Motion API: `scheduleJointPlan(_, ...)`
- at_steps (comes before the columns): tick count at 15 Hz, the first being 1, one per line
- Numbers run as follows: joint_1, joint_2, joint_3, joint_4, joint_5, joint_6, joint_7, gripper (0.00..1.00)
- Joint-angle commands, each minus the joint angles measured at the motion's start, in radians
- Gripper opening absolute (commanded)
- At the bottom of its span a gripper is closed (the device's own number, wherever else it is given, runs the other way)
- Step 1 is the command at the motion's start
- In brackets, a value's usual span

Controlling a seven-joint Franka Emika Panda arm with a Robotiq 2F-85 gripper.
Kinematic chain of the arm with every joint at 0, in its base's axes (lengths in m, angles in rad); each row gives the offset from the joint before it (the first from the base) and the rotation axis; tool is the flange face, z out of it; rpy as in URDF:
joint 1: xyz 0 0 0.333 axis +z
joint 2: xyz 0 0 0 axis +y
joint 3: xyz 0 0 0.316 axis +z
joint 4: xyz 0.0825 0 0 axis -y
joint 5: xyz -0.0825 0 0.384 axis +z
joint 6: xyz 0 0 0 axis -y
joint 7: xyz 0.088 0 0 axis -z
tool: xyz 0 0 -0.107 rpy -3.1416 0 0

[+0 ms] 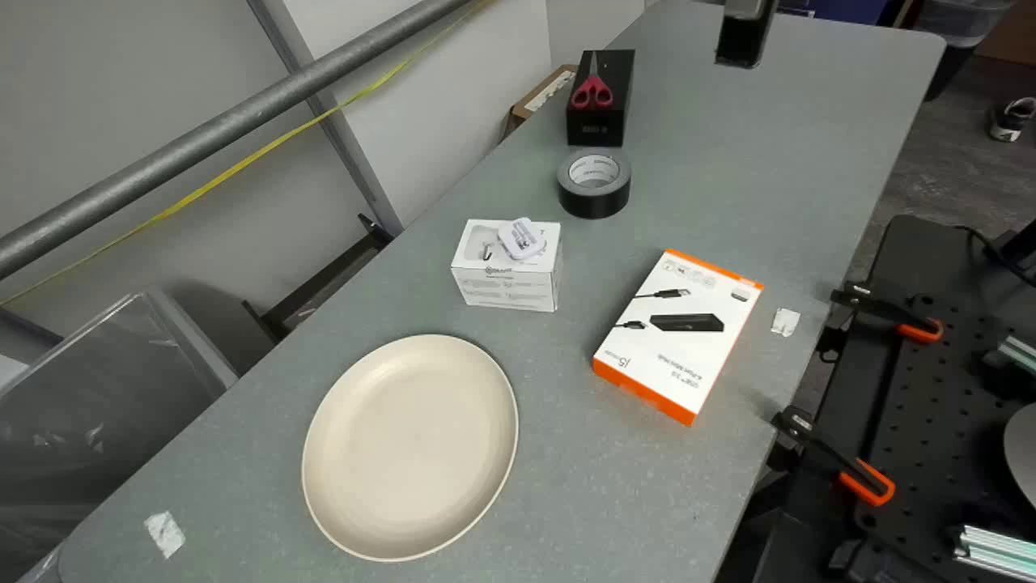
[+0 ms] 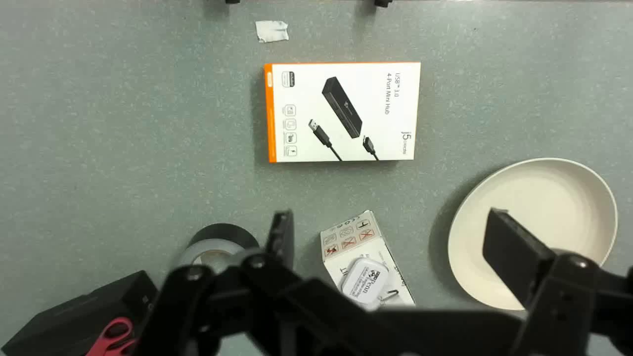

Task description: Put the tape on the plate

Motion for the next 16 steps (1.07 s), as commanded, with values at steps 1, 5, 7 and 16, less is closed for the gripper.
scheduleJointPlan(1, -0.002, 0.001, 0.001, 0.002, 0.000, -0.002, -0.001, 1.00)
scheduleJointPlan(5, -0.002, 0.001, 0.001, 0.002, 0.000, -0.002, -0.001, 1.00)
scheduleJointPlan(7, -0.002, 0.001, 0.001, 0.002, 0.000, -0.002, -0.001, 1.00)
scheduleJointPlan(16, -0.054, 0.327, -0.005, 0.117, -0.025, 0.275, 0.068, 1.00)
